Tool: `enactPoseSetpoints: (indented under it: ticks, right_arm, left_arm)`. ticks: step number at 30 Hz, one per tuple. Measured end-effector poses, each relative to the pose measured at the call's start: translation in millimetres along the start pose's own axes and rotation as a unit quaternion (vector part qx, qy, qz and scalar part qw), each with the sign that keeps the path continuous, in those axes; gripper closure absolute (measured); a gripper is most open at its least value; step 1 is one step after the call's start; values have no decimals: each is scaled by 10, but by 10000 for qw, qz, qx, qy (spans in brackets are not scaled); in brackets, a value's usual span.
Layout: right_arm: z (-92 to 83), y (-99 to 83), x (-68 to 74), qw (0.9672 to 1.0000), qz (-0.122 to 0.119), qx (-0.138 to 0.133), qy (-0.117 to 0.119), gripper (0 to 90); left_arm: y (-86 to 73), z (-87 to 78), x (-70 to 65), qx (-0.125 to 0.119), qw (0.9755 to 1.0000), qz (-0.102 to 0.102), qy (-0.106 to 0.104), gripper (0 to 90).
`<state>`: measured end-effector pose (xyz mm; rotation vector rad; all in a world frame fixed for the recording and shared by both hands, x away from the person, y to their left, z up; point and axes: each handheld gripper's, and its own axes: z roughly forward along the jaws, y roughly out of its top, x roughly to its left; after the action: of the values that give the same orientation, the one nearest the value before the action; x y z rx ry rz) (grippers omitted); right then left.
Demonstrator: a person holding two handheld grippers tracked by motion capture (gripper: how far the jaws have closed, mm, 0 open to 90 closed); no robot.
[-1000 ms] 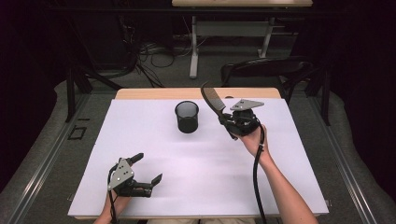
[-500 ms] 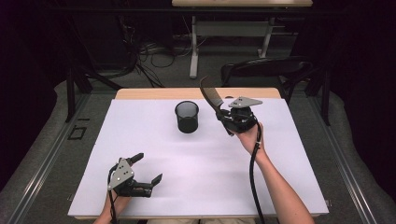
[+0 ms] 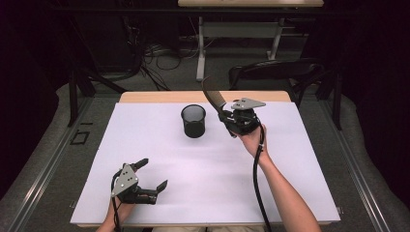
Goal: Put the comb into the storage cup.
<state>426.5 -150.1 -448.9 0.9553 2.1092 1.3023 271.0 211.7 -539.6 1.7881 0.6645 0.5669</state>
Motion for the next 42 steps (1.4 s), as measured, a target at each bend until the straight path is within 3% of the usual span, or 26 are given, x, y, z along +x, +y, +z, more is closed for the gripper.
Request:
enactPoseSetpoints:
  ticks: [42]
  right_arm:
    - [243,158,1,9989,94,-455,-31,727]
  left_arm:
    - [-1,-10,7,-39,10000,-23,9,8]
